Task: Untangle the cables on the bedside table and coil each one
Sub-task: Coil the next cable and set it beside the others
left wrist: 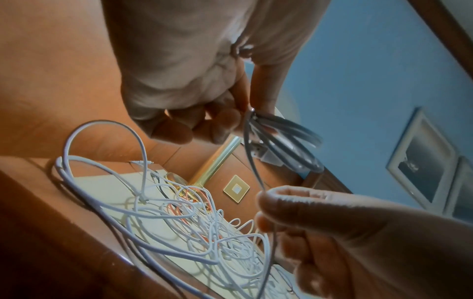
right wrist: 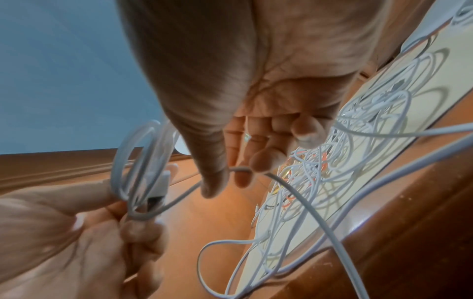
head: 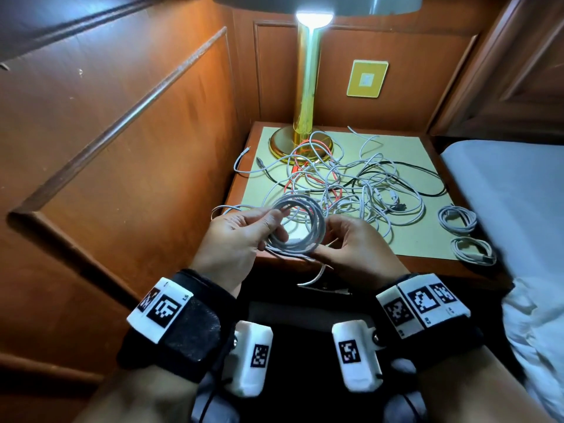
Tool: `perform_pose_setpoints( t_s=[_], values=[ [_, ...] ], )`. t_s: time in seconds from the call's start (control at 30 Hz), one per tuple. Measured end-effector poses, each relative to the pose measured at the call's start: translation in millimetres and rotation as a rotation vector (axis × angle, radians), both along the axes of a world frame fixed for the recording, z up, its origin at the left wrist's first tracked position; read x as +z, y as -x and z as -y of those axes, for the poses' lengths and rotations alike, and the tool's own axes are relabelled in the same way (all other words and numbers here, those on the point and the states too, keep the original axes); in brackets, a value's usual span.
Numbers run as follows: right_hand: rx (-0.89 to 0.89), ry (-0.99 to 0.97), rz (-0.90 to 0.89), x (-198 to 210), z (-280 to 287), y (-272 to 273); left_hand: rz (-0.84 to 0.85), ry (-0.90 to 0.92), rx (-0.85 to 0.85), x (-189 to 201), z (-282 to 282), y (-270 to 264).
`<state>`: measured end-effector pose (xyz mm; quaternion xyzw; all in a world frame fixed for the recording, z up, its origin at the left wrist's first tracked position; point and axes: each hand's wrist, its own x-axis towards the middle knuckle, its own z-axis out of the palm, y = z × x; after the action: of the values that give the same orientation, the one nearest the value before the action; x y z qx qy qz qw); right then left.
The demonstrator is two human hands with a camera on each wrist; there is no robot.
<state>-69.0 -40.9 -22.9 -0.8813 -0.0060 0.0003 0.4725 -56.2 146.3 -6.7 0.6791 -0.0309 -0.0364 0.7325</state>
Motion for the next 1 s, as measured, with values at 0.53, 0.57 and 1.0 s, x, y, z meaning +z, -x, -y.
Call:
perform_pose_setpoints(
  t_s=[0.53, 0.57, 1.0],
  values=[
    [-0.056, -0.675, 0.019, 3.7, 2.8, -2.9, -0.163, 0.032, 0.010, 4.4, 2.0, 6.3],
    [-0.055, -0.726, -0.009, 4.9, 1.9, -2.2, -0.161, 0.035, 0.011, 4.4, 2.6, 6.5],
    [-0.069, -0.749, -0.016, 4.5, -9.3, 0.9, -0.037, 0.028, 0.046, -4.5, 10.6, 6.1]
  ],
)
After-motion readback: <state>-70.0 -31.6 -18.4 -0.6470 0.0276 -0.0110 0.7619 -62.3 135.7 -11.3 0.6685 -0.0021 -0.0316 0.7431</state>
